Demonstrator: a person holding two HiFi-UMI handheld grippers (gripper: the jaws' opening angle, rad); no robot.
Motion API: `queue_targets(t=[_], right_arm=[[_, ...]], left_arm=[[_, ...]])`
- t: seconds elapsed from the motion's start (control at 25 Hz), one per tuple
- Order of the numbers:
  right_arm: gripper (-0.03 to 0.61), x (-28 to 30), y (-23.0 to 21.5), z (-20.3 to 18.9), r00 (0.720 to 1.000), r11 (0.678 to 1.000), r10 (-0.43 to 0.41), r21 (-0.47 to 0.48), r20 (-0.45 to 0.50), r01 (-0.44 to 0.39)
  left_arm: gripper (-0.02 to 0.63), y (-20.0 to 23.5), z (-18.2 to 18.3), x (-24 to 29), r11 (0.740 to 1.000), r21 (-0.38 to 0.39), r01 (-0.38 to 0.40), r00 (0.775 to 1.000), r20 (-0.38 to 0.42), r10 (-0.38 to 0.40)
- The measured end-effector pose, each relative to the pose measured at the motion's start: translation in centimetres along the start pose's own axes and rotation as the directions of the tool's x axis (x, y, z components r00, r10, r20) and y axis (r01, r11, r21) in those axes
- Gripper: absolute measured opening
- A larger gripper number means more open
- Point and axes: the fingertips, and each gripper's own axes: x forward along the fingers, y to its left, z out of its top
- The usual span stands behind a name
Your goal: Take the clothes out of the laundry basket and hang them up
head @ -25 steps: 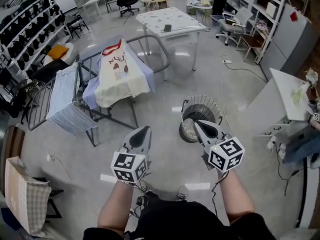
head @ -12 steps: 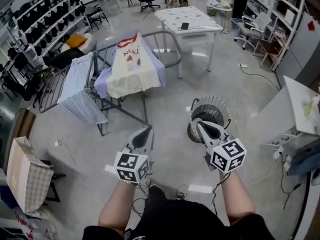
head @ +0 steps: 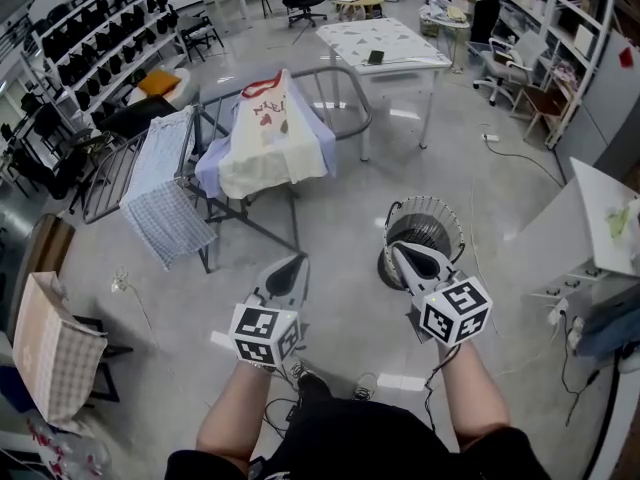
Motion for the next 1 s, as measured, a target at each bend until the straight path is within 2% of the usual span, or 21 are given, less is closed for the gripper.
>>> queue_targets(t=[1.0], right_arm=[[0.005,-1.0,-0.3,0.0,1.000,1.000,0.014,-0.003,0.002,-0.014]], left_arm=[[0.011,-1.4,0.3,0.2,1.000,-0.008,-0.009,1.000,0.018,0.009]])
